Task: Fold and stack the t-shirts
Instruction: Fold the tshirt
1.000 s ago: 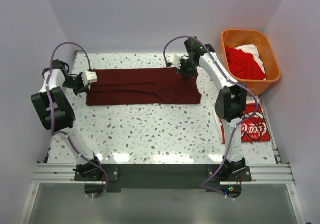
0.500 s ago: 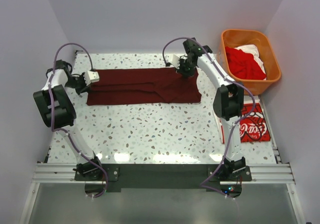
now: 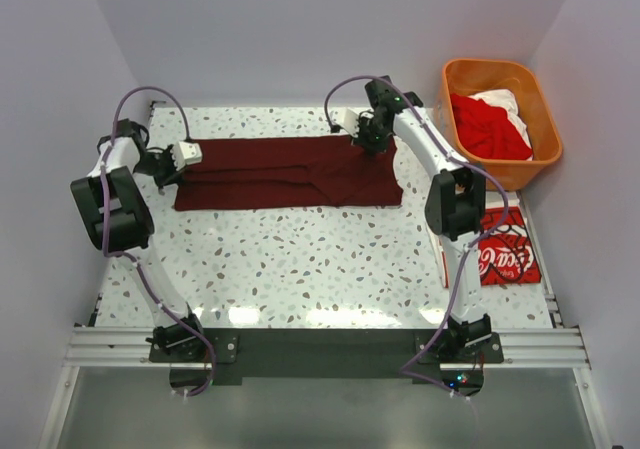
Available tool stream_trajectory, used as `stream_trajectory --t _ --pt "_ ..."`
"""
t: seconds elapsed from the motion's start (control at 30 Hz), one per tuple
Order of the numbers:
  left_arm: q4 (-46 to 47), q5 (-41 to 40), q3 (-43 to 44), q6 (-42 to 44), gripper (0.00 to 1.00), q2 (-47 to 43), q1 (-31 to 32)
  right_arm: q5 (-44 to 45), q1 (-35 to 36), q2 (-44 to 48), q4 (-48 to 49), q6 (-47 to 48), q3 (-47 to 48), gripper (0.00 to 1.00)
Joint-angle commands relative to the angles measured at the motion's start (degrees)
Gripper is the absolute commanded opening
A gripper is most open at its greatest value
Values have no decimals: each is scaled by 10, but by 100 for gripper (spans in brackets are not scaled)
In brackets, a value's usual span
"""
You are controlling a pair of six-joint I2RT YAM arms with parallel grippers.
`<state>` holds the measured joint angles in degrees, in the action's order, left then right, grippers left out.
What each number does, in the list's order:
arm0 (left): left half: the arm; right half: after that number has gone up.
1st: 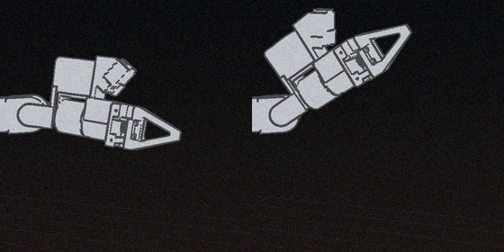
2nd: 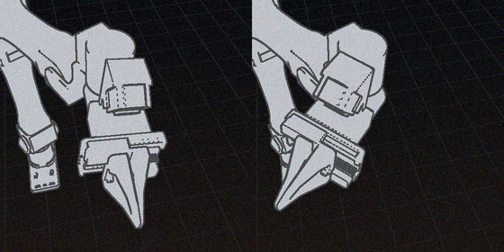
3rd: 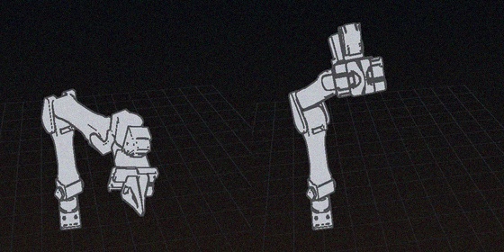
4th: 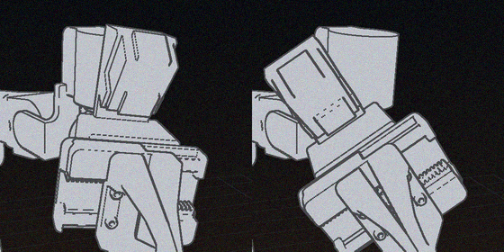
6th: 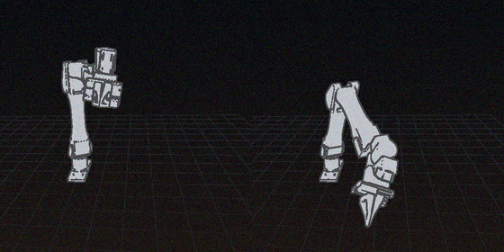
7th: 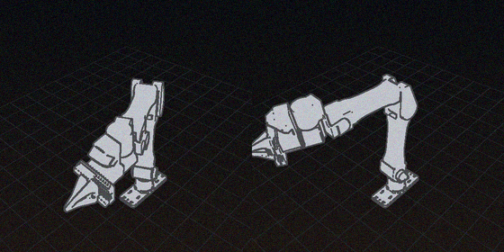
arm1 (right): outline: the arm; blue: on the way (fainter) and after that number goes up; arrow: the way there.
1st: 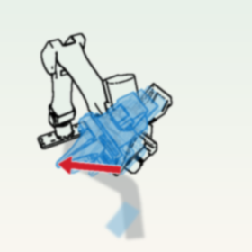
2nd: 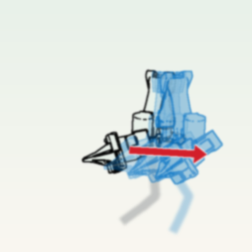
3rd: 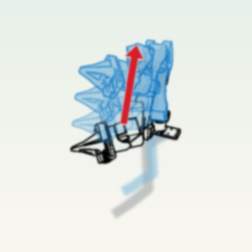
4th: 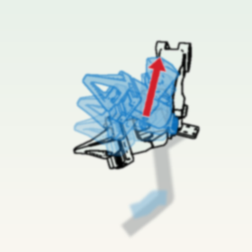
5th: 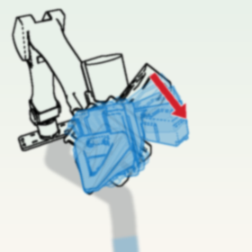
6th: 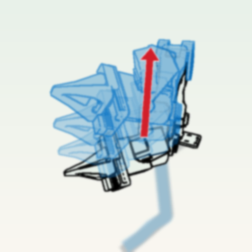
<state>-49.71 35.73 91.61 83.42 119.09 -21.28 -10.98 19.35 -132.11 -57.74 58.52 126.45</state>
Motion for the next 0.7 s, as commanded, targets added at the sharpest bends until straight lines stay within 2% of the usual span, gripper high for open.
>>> stream_trajectory --t 0.0,0.67 --pt "11 4 27 -6 0 8 2 11 -3 -11 21 -4 38 0" --pt "30 -4 46 -24 0 35 10 29 -4 -31 41 -1 41 0"
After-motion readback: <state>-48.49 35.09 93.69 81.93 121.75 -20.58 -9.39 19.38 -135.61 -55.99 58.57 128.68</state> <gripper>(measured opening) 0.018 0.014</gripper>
